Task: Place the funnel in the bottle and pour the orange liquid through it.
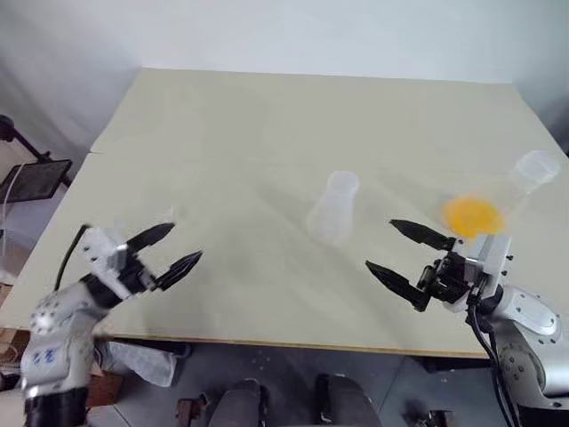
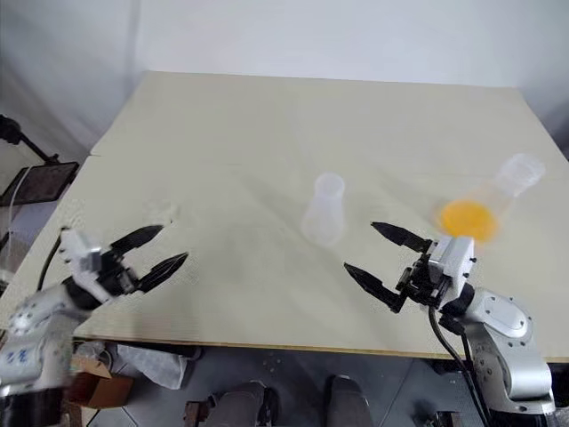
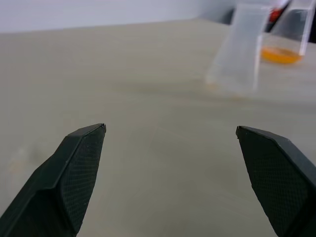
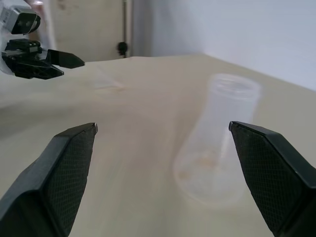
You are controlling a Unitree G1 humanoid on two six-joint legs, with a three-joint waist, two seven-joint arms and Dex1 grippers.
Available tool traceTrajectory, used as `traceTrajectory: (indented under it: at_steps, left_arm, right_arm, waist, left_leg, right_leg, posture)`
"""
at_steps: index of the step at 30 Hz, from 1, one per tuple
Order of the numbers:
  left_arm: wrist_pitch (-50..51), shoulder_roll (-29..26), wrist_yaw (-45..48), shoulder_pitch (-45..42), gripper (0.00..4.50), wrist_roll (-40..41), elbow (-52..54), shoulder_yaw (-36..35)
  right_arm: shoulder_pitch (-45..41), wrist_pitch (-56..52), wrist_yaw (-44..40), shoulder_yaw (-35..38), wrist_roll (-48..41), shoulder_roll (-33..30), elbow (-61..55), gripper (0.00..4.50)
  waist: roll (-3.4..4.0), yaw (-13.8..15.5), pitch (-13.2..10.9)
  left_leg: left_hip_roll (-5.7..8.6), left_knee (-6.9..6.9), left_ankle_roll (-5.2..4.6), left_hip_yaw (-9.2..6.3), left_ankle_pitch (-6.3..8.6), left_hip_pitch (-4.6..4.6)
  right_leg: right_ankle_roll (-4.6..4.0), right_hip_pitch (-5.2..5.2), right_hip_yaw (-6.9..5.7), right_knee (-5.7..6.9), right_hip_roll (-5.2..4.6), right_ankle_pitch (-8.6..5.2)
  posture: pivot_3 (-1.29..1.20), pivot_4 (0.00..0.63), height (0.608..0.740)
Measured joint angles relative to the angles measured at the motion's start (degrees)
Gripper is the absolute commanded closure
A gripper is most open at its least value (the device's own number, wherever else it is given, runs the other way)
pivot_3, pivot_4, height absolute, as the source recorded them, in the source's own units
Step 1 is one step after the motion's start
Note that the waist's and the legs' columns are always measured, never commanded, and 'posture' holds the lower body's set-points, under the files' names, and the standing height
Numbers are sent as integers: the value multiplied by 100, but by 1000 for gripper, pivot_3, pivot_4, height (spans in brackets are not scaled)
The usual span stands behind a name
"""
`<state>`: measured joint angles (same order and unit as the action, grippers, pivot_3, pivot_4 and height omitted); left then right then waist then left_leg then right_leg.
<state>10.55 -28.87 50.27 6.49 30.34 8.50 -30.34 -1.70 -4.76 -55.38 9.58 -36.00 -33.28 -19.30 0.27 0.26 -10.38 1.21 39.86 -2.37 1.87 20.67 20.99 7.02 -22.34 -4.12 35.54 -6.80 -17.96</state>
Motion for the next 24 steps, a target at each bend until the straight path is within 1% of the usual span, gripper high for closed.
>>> traceTrajectory:
  at_steps: [1,3,6,9,11,14,17,19,22,24]
  left_arm:
    - [-34,85,-140,342,8,66,-1,-363]
    - [-71,178,-331,798,8,167,-34,-811]
    - [-250,321,-533,1302,8,230,-53,-1314]
    - [-350,380,-666,1554,8,234,-48,-1475]
    - [-325,370,-687,1530,8,275,15,-1414]
    - [-118,263,-802,1303,8,298,247,-1082]
    - [183,124,-1110,769,8,267,466,-593]
    - [327,42,-1354,443,8,106,459,-326]
    - [602,-29,-1711,-132,8,-166,310,126]
    - [648,-49,-1843,-456,8,-360,-15,384]
  right_arm:
    - [-128,-44,-74,-101,-2,14,56,0]
    - [-257,-80,-156,-190,-4,21,136,0]
    - [-428,-143,-283,-321,-2,68,179,0]
    - [-451,-148,-371,-376,10,87,218,0]
    - [-468,-148,-403,-417,25,89,274,0]
    - [-458,-146,-407,-432,72,89,297,0]
    - [-414,-132,-403,-430,139,88,300,0]
    - [-325,-131,-392,-416,166,87,292,0]
    - [-132,-142,-343,-389,190,84,258,0]
    - [-51,-152,-287,-381,199,82,170,0]
  waist:
    - [0,-26,0]
    - [-1,-21,0]
    - [-2,26,1]
    - [-4,67,2]
    - [-5,96,2]
    - [-5,101,3]
    - [-7,87,4]
    - [-7,73,4]
    - [-7,56,4]
    - [-7,24,5]
  left_leg:
    - [-2,-1,1,1,2,-1]
    - [-2,-1,1,-2,3,1]
    - [1,1,-1,-1,6,0]
    - [1,2,-1,-3,11,0]
    - [1,2,-1,-2,12,0]
    - [2,2,0,-2,12,0]
    - [3,1,1,0,13,0]
    - [3,-2,1,2,13,1]
    - [1,-4,2,4,13,2]
    - [-2,-5,3,10,14,2]
  right_leg:
    - [-2,0,0,-1,0,-1]
    - [-3,-1,-3,-2,-1,-2]
    - [-8,0,-4,-16,-9,-4]
    - [-13,-1,-4,-16,-10,-7]
    - [-15,-1,-4,-16,-12,-8]
    - [-15,-2,-4,-12,-14,-8]
    - [-15,-5,-4,-1,-13,-8]
    - [-15,-6,-6,8,-7,-7]
    - [-14,-9,-9,11,3,-7]
    - [-14,-11,-9,12,9,-7]
  posture:
    - [0,150,740]
    - [0,150,740]
    - [0,150,740]
    - [0,150,740]
    - [0,150,740]
    - [0,150,740]
    - [0,150,740]
    - [0,150,740]
    - [0,150,740]
    - [0,150,740]
